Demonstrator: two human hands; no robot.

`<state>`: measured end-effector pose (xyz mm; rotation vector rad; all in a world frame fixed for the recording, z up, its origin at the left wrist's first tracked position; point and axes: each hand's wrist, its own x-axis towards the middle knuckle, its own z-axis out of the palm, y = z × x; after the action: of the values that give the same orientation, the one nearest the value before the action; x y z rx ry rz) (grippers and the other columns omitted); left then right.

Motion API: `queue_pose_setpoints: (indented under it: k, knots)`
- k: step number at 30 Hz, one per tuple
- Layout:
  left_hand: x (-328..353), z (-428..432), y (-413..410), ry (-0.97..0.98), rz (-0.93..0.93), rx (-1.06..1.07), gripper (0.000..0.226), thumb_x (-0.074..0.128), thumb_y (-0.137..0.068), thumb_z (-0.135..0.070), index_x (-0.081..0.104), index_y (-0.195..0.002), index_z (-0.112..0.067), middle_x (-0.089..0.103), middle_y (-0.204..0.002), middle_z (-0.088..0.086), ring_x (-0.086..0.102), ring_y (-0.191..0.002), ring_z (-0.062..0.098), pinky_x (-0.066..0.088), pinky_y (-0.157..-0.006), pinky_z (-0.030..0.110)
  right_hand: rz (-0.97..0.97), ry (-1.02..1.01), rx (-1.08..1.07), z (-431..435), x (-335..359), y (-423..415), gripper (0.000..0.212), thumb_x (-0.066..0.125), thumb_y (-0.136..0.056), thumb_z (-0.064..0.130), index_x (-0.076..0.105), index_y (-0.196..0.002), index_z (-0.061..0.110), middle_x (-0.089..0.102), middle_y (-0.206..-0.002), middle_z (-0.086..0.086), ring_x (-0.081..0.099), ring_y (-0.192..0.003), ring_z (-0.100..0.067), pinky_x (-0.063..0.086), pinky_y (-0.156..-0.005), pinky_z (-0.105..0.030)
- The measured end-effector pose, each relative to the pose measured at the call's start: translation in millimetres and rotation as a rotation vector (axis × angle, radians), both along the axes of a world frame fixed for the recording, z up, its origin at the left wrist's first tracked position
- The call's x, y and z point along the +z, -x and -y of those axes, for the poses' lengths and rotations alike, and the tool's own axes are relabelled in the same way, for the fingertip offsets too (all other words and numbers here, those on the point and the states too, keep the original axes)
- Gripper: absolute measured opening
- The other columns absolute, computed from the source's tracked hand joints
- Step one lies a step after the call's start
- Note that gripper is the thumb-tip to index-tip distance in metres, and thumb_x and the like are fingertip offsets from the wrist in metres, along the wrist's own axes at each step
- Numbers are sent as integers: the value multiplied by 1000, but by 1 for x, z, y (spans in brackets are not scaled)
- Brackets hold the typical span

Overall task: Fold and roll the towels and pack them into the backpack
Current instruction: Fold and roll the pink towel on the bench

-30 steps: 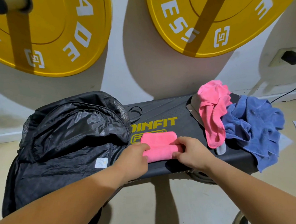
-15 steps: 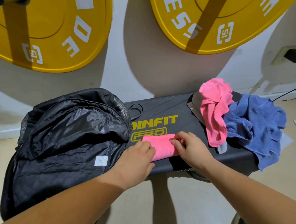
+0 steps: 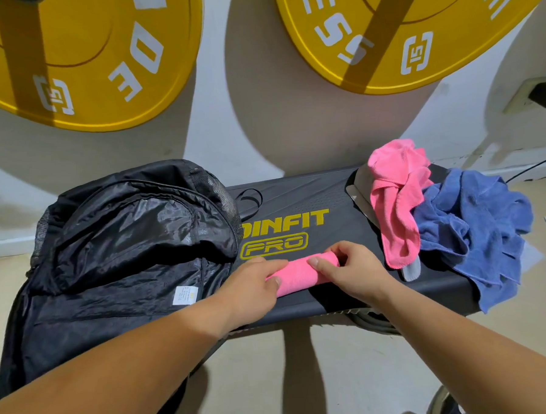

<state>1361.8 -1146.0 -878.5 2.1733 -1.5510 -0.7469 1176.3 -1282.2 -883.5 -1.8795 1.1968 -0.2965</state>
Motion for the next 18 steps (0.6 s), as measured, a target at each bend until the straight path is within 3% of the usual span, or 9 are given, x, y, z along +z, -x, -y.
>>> queue_pose_setpoints:
  k: [2,5,10,15,18]
  knots:
    - [-4,5,1,8,38,31,42,50,-102,-21,55,-143,-27,50,-135,0,41,-134,22,30,-116,32,-30,38,-35,-3,2,-8,38,71,-85,53,66,-93,17,69,-85,2,63,-79,-19,44,-62,-28]
    - [-6,8,-3,-39,55,47,42,48,-103,-24,54,-144,-31,48,-143,-1,34,-139,24,24,-119,33,-58,40,-81,-5,4,-18,37,69,-87,52,66,-92,15,65,-81,2,60,-77,-20,39,-64,-29]
    - [-2,6,-3,-10,-8,32,42,58,-97,-23,61,-139,-26,59,-115,3,51,-118,23,39,-107,34,1,-63,-156,-1,1,-21,31,78,-80,44,64,-83,17,69,-79,2,66,-77,-20,54,-69,-34]
    - [8,0,-2,5,-181,101,31,73,-81,-16,71,-110,-27,61,-108,-2,60,-101,15,47,-95,27,217,-219,-139,-3,6,-20,26,87,-76,24,67,-91,14,72,-86,-4,65,-75,-17,57,-71,-33]
    - [13,-6,-1,5,-293,136,24,73,-74,-9,69,-93,-22,65,-97,0,62,-82,12,50,-78,27,346,-370,-132,-4,15,-23,31,90,-71,8,68,-93,10,72,-90,-11,66,-78,-20,59,-71,-35]
